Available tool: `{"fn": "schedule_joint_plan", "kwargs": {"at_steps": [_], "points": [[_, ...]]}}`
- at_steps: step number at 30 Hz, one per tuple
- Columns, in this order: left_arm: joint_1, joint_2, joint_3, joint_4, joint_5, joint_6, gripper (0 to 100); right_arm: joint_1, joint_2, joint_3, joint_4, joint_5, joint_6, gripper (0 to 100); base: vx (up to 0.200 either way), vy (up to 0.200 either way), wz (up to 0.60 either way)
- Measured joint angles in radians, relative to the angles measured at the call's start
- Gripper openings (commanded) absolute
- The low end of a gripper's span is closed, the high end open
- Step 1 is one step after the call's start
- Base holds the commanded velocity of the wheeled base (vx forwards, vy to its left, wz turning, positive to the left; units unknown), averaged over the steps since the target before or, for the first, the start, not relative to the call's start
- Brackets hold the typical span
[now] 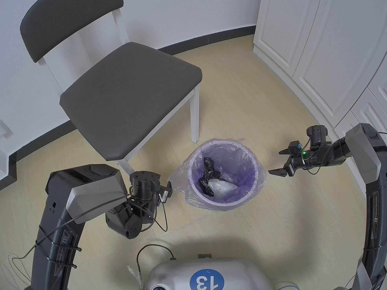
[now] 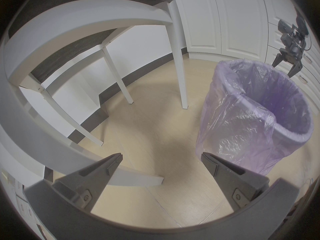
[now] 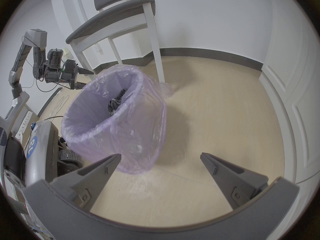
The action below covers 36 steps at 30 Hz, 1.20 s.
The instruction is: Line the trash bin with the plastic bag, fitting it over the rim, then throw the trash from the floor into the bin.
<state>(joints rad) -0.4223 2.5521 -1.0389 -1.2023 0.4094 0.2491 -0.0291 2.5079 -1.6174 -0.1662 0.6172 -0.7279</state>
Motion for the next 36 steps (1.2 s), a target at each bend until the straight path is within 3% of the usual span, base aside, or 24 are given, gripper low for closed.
{"fn": "schedule_joint_plan", "kwargs": {"at_steps": [19,20,36], "points": [[-0.002,0.01,0.003,-0.024,0.001,0.003,100,0.053,0.085,-0.067,0.024,0.007,-0.001,100,0.0,0.0,0.0],[-0.002,0.013,0.002,-0.026,0.001,0.003,100,0.054,0.088,-0.07,0.024,0.01,0.0,0,0.0,0.0,0.0],[-0.023,0.037,0.006,-0.043,0.0,0.001,100,0.043,0.087,-0.097,0.023,0.073,0.027,0,0.0,0.0,0.0]]}}
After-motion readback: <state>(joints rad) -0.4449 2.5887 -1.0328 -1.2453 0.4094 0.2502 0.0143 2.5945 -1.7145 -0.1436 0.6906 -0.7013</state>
